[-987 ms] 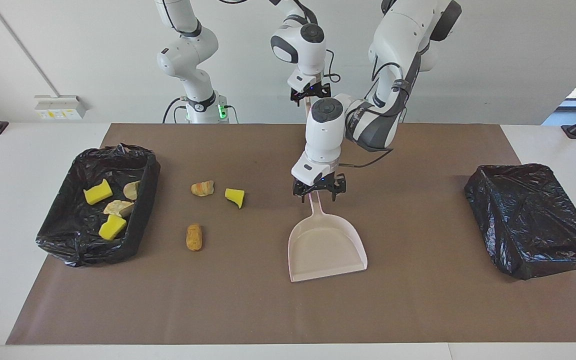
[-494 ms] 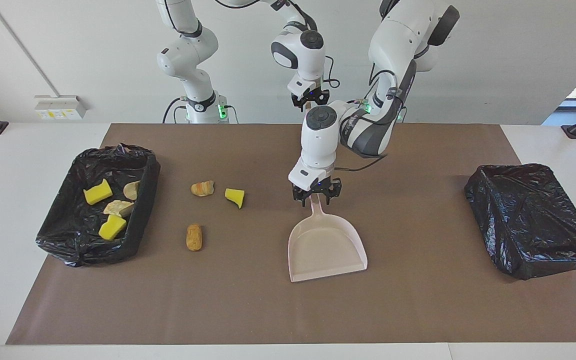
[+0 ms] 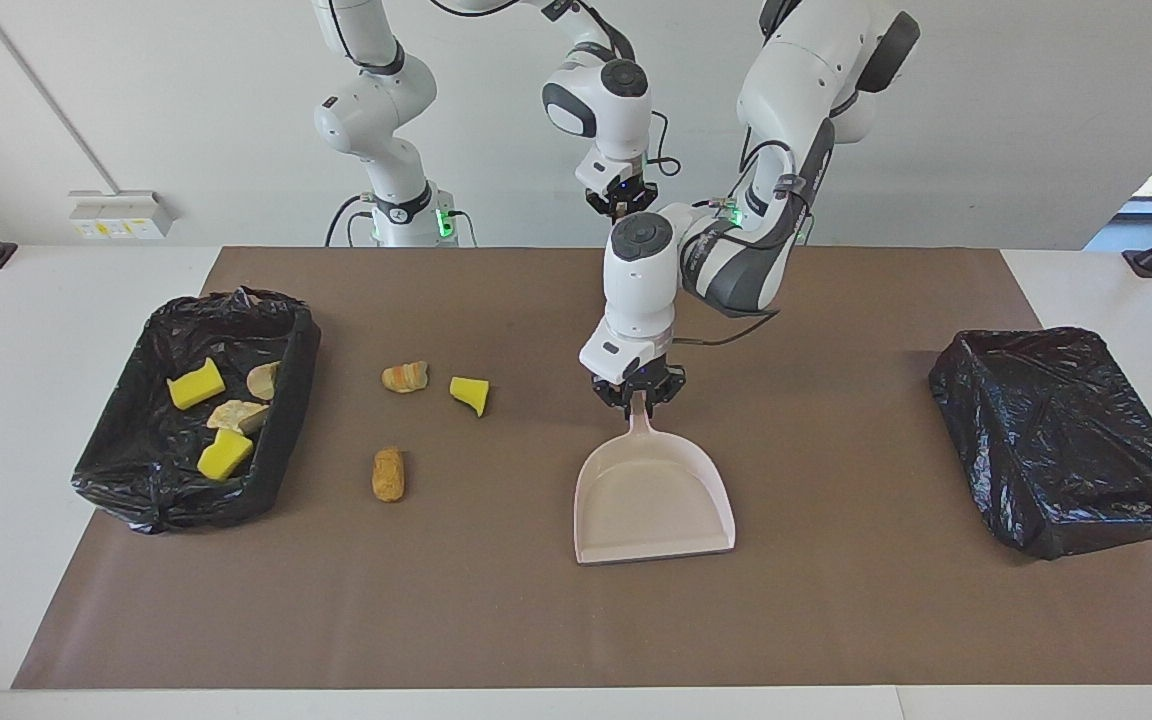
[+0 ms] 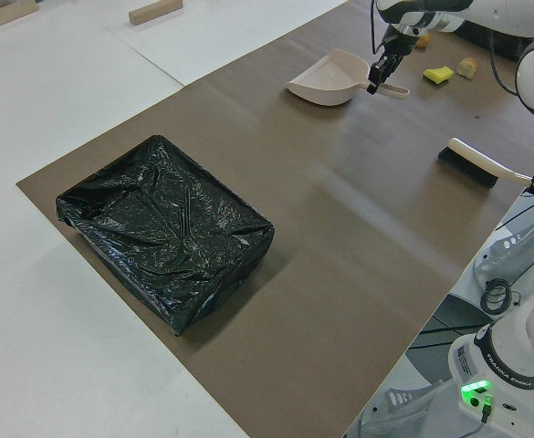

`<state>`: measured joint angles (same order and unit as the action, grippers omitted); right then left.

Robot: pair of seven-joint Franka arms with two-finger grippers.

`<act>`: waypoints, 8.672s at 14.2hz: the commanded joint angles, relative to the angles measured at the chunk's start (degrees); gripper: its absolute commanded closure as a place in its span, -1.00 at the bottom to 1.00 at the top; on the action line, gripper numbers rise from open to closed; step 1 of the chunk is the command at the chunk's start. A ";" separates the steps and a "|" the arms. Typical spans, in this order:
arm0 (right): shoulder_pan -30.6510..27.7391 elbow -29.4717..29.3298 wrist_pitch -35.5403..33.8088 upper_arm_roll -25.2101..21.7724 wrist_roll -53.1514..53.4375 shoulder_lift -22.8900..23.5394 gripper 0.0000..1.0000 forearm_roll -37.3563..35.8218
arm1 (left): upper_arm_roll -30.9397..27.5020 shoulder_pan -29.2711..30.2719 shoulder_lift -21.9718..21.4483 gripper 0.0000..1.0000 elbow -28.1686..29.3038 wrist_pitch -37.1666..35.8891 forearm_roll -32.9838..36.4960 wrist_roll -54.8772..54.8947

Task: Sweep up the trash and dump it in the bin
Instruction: 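Grasp the dustpan with the left gripper while the right gripper grasps the brush, then lower the dustpan with the left gripper while the right gripper brings the brush, then sweep the remaining bread and sponge pieces into the dustpan with the right gripper, then lift the dustpan with the left gripper while the right gripper withdraws the brush, then tip the dustpan into the black bag with the left gripper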

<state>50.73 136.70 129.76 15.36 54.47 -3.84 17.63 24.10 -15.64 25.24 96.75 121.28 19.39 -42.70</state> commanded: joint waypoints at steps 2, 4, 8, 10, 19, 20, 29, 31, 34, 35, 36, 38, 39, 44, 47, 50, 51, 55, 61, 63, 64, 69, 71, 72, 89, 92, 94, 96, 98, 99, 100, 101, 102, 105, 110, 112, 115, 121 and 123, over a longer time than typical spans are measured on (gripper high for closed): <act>-5.80 -1.26 -11.69 -0.24 -5.24 -7.47 1.00 -1.10 | -0.46 1.67 -6.77 1.00 -0.07 -10.68 0.56 22.14; -10.27 -1.00 -18.81 -0.24 -9.10 -11.43 1.00 -2.06 | -0.55 4.11 -9.75 0.99 0.28 -15.01 0.48 38.49; -21.08 -1.08 -28.85 -0.24 -17.10 -15.40 1.00 -12.24 | -0.63 5.80 -15.74 0.99 6.60 -16.44 0.13 56.73; -24.78 -1.00 -30.09 -0.15 -18.08 -15.41 1.00 -19.69 | -0.63 5.89 -16.19 1.00 7.49 -16.17 -2.32 67.77; -47.36 4.98 -27.29 -0.06 -32.74 -14.97 1.00 -32.57 | 0.07 2.38 -11.71 1.00 9.24 -6.07 -4.21 80.14; -49.21 6.29 -26.24 -0.06 -34.07 -14.71 1.00 -32.57 | 0.07 1.42 -11.53 1.00 10.03 -5.54 -1.75 80.14; -46.89 9.11 -16.48 0.11 -36.28 -7.51 1.00 -15.90 | 2.71 0.79 -14.96 1.00 16.63 -3.33 -1.19 79.96; -43.71 8.06 -14.46 0.11 -36.01 -4.78 1.00 -8.60 | 2.71 0.79 -15.83 1.00 17.85 -3.16 1.43 80.05; -37.48 5.34 -13.66 0.11 -35.49 -2.84 1.00 -1.30 | 2.79 0.97 -17.50 1.00 21.63 -0.44 1.53 80.05; -36.06 4.90 -13.40 0.11 -35.49 -2.75 1.00 0.72 | 2.79 0.97 -18.03 1.00 22.33 0.18 1.53 80.05; -35.70 4.72 -12.96 0.20 -35.49 -2.66 1.00 3.18 | 2.79 0.97 -18.12 1.00 22.60 0.18 1.53 80.05; -33.51 4.37 -11.38 0.20 -36.18 -2.66 1.00 9.24 | 2.88 1.14 -18.03 1.00 22.61 0.36 1.44 80.05; -33.15 3.58 -11.38 0.29 -36.19 -2.23 1.00 11.88 | 2.88 1.14 -18.03 1.00 22.61 0.45 1.44 80.14; -32.71 -4.32 -14.44 0.38 -35.22 0.33 1.00 17.71 | 2.88 1.49 -17.95 1.00 22.69 0.36 0.92 79.35; -34.10 -6.27 -20.14 -0.50 -35.92 -2.38 1.00 15.17 | 2.88 1.84 -17.95 1.00 22.69 0.18 0.74 79.00; -39.20 -6.44 -24.28 -0.42 -39.42 -5.65 1.00 1.58 | 2.79 2.02 -17.77 1.00 22.43 0.01 0.74 75.41; -40.69 -6.88 -25.69 -0.42 -42.31 -5.65 1.00 -2.99 | 2.79 2.02 -17.51 1.00 21.99 -0.25 0.74 73.39; -45.52 -9.07 -23.69 -0.33 -51.98 -3.20 1.00 -24.08 | 2.79 1.93 -17.51 1.00 21.73 -1.57 0.04 68.10; -53.45 -25.41 -22.01 -0.33 -58.43 13.83 1.00 -46.68 | 2.79 1.93 -17.77 1.00 21.90 -1.76 -0.05 68.10; -55.99 -27.62 -20.96 -0.15 -58.25 18.15 1.00 -51.79 | 2.79 1.93 -17.77 1.00 22.08 -1.84 -0.14 68.01; -56.78 -27.37 -19.65 -0.24 -57.38 19.38 1.00 -52.16 | 2.79 1.93 -17.86 1.00 22.08 -2.01 -0.14 68.01; -56.36 -22.54 -23.40 0.29 -54.81 17.48 1.00 -41.30 | 2.79 1.93 -17.86 1.00 22.16 -1.93 -0.14 68.01; -54.17 -18.42 -25.17 0.64 -56.14 14.84 1.00 -35.24 | 2.79 1.93 -17.95 1.00 22.25 -2.01 -0.23 68.01; -53.02 -16.66 -25.09 0.64 -55.97 13.70 1.00 -30.33 | 2.88 1.85 -17.95 1.00 22.25 -2.10 -0.14 68.01; -39.48 -14.71 -23.85 0.55 -37.88 7.46 1.00 7.79 | 2.62 2.20 -17.68 1.00 22.61 -0.18 -2.51 72.38; -39.48 -15.32 -26.31 0.46 -34.88 5.52 1.00 -0.46 | 2.44 2.99 -17.42 1.00 22.52 1.32 -2.51 76.61; -39.48 -16.02 -28.76 0.46 -33.38 4.03 1.00 -6.53 | 2.27 3.16 -17.33 1.00 22.43 1.41 -2.60 79.77; -39.65 -18.12 -33.41 0.29 -33.29 2.79 1.00 -10.14 | -0.09 2.90 -18.38 1.00 22.52 1.41 -2.60 80.14; -40.61 -19.27 -36.50 0.02 -33.38 1.74 1.00 -11.91 | -1.50 2.81 -20.22 1.00 23.39 1.50 -2.69 83.46; -40.79 -19.36 -37.47 -0.06 -33.20 1.38 1.00 -11.91 | -2.64 2.81 -21.97 1.00 24.61 1.59 -2.95 84.78; -40.80 -19.36 -38.70 0.02 -32.85 1.03 1.00 -11.83 | -4.31 2.81 -23.99 1.00 26.45 2.29 -4.00 87.06; -40.88 -19.19 -39.32 0.20 -32.24 0.85 1.00 -10.78 | -6.33 2.72 -25.49 1.00 27.78 3.25 -5.22 90.82; -40.88 -18.23 -39.06 0.29 -31.02 0.33 1.00 -8.33 | -8.35 2.72 -26.46 1.00 28.83 3.52 -6.28 94.25; -38.70 -17.08 -38.19 0.98 -29.61 -0.64 1.00 -1.11 | -17.30 2.81 -29.19 1.00 29.72 3.00 -9.97 105.40; -27.81 -14.97 -26.69 0.99 -18.19 3.12 1.00 2.50 | -34.79 2.99 -31.04 1.00 27.54 0.71 -13.41 121.08; -24.46 -15.06 -22.47 0.99 -15.37 5.50 1.00 2.50 | -41.90 3.16 -30.25 1.00 24.29 0.71 -14.81 123.54; -20.77 -15.06 -17.71 0.99 -13.95 9.11 1.00 3.20 | -53.94 3.16 -26.58 1.00 16.49 -1.82 -23.41 138.54; -19.70 -13.39 -17.97 0.99 -19.23 9.64 1.00 3.20 | -59.43 10.10 -12.51 1.00 -4.36 -7.74 -25.71 158.06; -19.79 -13.48 -17.27 0.90 -19.31 9.90 1.00 3.20 | -59.78 12.21 -9.17 1.00 -8.75 -5.46 -25.37 162.04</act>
<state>31.29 122.51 111.43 16.37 37.31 6.42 19.41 -35.38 -5.49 10.79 94.75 115.51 -4.55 114.72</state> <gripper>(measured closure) 0.740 0.683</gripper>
